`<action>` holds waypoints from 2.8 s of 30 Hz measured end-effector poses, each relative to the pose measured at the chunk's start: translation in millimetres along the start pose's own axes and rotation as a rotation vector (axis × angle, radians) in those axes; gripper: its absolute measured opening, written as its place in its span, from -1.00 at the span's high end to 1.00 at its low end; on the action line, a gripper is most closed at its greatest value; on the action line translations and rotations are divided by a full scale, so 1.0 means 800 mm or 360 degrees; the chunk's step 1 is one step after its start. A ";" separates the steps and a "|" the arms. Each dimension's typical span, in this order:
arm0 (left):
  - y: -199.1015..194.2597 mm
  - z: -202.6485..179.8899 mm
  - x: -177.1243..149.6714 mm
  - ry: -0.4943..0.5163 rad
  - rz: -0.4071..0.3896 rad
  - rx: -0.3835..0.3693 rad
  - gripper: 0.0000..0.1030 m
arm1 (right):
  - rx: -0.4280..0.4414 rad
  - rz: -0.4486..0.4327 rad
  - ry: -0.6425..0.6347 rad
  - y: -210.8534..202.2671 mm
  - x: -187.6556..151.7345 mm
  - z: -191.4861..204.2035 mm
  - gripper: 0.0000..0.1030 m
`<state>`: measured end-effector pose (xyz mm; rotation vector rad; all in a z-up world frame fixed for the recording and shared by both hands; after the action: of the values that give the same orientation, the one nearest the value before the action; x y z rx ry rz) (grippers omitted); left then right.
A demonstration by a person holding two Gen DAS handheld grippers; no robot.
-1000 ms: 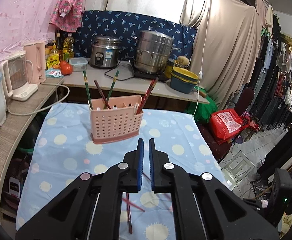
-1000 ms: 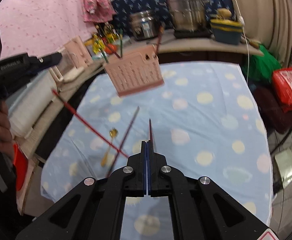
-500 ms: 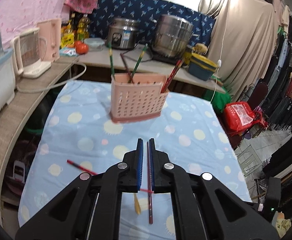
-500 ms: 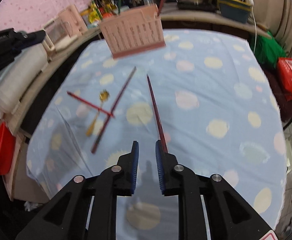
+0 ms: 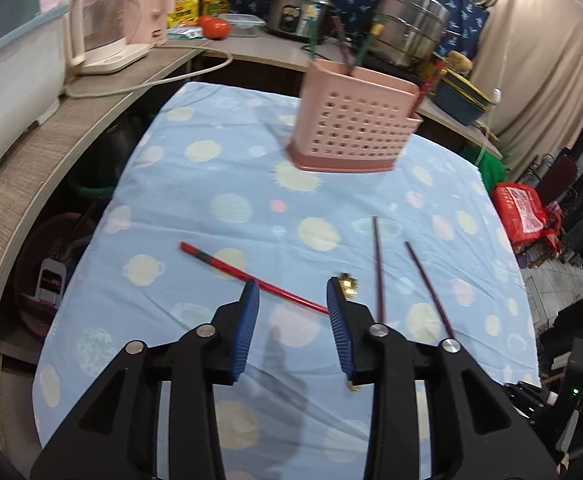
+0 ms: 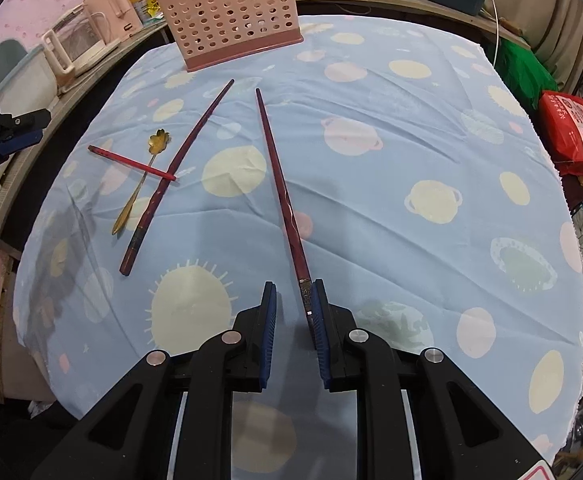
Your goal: Organize utensils
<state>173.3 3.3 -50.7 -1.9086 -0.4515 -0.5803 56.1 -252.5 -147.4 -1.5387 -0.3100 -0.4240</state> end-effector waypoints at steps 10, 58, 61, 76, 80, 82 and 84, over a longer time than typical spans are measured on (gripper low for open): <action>0.041 0.111 0.026 -0.0203 0.0027 0.0158 0.08 | 0.0043 0.0046 0.0078 0.002 0.008 0.028 0.98; -0.010 -0.007 -0.221 0.0260 0.0478 -0.0210 0.25 | 0.0035 0.0010 0.0090 -0.013 -0.036 0.022 0.83; -0.007 -0.007 -0.217 0.0279 0.0459 -0.0212 0.39 | 0.0045 0.0010 0.0089 -0.010 -0.033 0.025 0.83; -0.011 -0.029 -0.228 0.0311 0.0483 -0.0314 0.81 | 0.0050 -0.0007 0.0043 -0.003 -0.029 0.039 0.85; -0.031 -0.042 -0.217 0.0344 0.0417 -0.0325 0.86 | 0.0067 -0.0030 0.0077 -0.016 -0.030 0.038 0.86; -0.042 -0.049 -0.206 0.0348 0.0372 -0.0339 0.87 | 0.0068 -0.0084 0.0081 -0.034 -0.025 0.038 0.86; -0.053 -0.057 -0.190 0.0351 0.0321 -0.0343 0.87 | 0.0069 -0.0141 0.0088 -0.053 -0.018 0.037 0.86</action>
<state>17.5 -29.5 -92.3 -2.0351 -0.0544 -0.7180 26.4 -221.3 -115.9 -1.4718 -0.3429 -0.5253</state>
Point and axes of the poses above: each gripper's, at about its wrist camera, not at the fingertips, and y roughly the way its jaws point, z to its left, x to its top, the point moved 9 cm from there along y, roughly the way its jaws point, and after that the axes turned 8 degrees about -x, right-handed, at the moved point
